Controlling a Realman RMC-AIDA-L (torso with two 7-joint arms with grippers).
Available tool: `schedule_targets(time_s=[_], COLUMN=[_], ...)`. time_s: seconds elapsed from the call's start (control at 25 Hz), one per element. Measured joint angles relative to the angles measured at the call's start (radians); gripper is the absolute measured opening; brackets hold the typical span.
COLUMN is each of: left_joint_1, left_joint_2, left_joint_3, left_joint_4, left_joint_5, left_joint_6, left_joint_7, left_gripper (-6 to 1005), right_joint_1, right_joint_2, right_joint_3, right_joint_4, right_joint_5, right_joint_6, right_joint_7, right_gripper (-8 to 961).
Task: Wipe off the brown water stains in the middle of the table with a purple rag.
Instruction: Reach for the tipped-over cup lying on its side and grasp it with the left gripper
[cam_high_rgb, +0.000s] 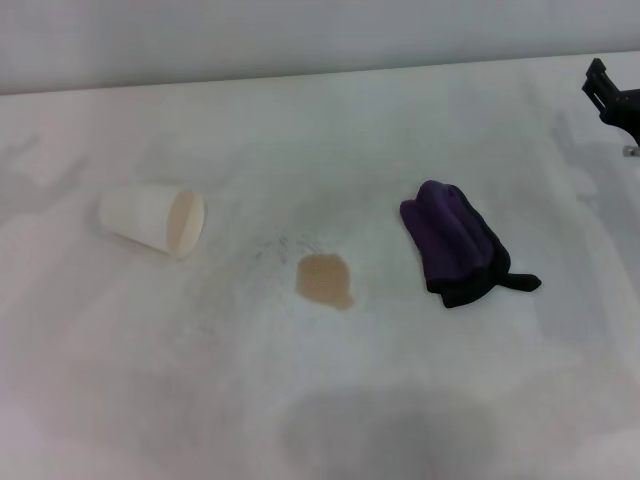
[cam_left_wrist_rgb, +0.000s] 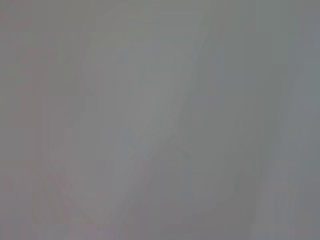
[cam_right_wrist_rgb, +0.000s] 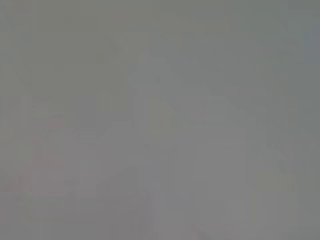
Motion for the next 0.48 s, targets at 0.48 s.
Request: schedule_targets(time_s=[0.48], left_joint_1=[-0.229], left_joint_2=[0.021], left_joint_3=[-0.002], left_joint_4=[-0.170], left_joint_5=[0.482], left_joint_6=[0.016], left_joint_7=[0.376], left_gripper=[890], right_joint_1=[0.025], right_joint_2=[0.000], right_joint_3=[0.002], right_joint_4=[-0.004], right_joint_5=[0.003], right_joint_6=[-0.020], right_joint_7=[0.001], right_gripper=[843])
